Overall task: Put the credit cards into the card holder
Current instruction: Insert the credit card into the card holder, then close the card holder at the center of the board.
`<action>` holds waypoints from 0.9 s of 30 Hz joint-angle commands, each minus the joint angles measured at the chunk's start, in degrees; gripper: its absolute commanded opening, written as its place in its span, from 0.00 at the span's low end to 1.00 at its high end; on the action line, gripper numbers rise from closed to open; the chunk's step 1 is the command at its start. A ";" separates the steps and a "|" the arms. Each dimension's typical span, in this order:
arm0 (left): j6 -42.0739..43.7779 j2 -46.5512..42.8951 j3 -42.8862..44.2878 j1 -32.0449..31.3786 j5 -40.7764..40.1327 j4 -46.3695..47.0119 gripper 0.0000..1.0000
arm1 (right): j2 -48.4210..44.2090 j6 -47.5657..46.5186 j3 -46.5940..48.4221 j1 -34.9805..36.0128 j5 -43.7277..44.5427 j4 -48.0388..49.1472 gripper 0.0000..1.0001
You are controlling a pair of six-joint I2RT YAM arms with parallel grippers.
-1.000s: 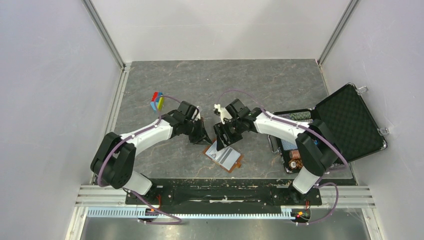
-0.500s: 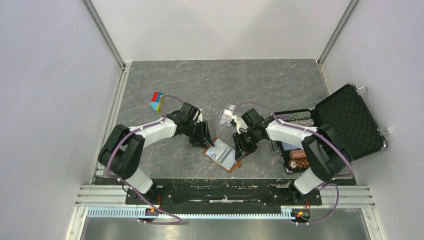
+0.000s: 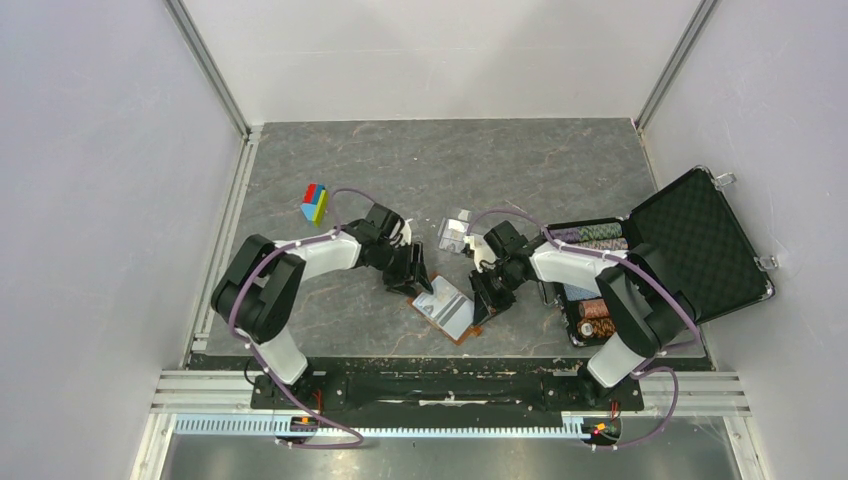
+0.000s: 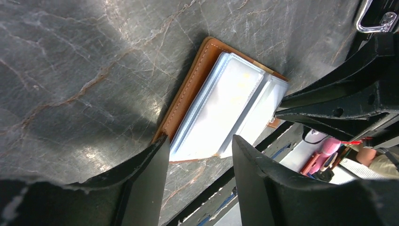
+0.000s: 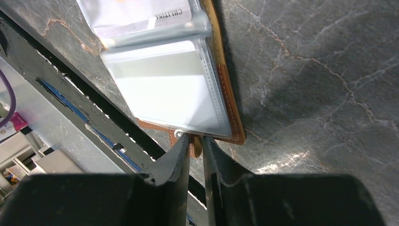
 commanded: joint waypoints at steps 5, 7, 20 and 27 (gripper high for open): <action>6.84 -3.10 2.35 2.14 -6.23 -2.42 0.62 | 1.96 -2.19 0.47 0.08 1.68 0.93 0.15; 7.25 -2.23 2.59 2.26 -6.51 -2.61 0.63 | 2.02 -2.14 0.39 0.07 1.69 1.00 0.13; -1.08 2.06 -3.56 2.06 15.22 14.28 0.53 | 3.84 -1.95 2.48 0.05 1.45 2.15 0.08; -1.52 -2.48 -2.88 2.08 17.40 12.73 0.43 | 4.90 -2.00 4.66 0.06 1.33 2.16 0.08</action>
